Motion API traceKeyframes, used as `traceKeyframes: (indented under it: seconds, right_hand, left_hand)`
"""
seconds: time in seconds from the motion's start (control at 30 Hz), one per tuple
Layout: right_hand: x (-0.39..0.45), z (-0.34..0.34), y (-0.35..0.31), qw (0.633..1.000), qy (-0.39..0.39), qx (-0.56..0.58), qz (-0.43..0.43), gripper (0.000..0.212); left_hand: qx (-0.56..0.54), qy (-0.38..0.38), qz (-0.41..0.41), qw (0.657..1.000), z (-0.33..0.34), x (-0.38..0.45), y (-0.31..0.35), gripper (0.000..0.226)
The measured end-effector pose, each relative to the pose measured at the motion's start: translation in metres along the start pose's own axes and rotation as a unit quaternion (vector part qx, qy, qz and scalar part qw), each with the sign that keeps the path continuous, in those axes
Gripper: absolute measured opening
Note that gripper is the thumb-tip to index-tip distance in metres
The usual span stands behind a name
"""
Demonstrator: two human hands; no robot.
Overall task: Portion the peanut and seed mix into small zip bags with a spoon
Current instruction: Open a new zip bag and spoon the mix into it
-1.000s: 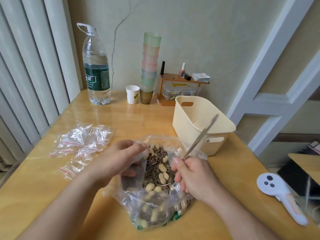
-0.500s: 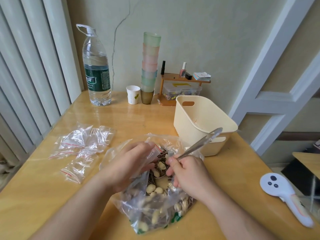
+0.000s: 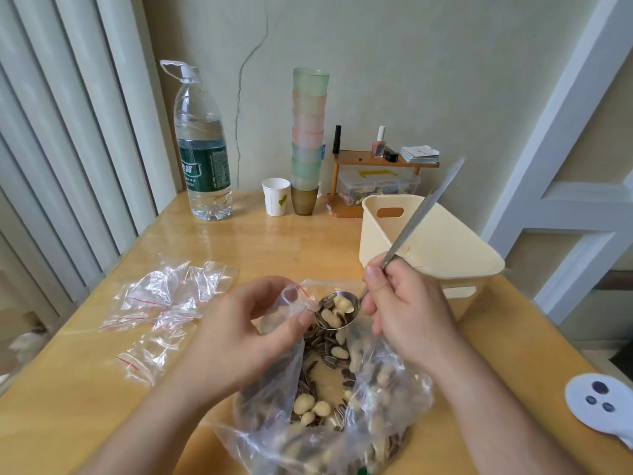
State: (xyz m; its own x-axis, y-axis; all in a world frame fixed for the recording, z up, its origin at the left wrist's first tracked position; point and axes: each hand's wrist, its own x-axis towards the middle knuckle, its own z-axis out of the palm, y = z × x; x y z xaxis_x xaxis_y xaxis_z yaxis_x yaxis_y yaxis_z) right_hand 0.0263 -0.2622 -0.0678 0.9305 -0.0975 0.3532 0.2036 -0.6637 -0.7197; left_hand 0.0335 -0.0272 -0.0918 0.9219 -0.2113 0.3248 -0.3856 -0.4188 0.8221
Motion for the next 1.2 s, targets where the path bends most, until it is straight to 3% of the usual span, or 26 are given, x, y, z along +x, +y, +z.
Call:
traceKeyframes:
  seconds: [0.1,0.23,0.53,0.87,1.2]
  right_hand:
    - [0.006,-0.006,0.007,0.997,0.06,0.011,-0.043,0.026]
    - [-0.003,-0.011,0.016,0.991,0.107,0.055,-0.063,0.02]
    - [-0.022,-0.022,0.005,0.982,0.107,0.089,-0.126,0.017]
    - [-0.023,-0.011,0.005,0.963,0.104,-0.03,-0.247,0.024]
    - [-0.025,-0.012,0.008,0.955,0.066,-0.067,-0.282,0.024]
  left_hand:
    - [0.048,0.027,0.027,0.998,0.003,-0.002,-0.001,0.036]
    - [0.114,0.038,0.057,0.991,0.009,-0.004,-0.003,0.058]
    - [0.202,0.03,0.084,0.975,0.024,-0.01,0.008,0.067]
    - [0.244,0.02,0.071,0.967,0.038,-0.009,0.008,0.061]
    - [0.246,0.031,0.069,0.966,0.044,-0.004,0.002,0.063]
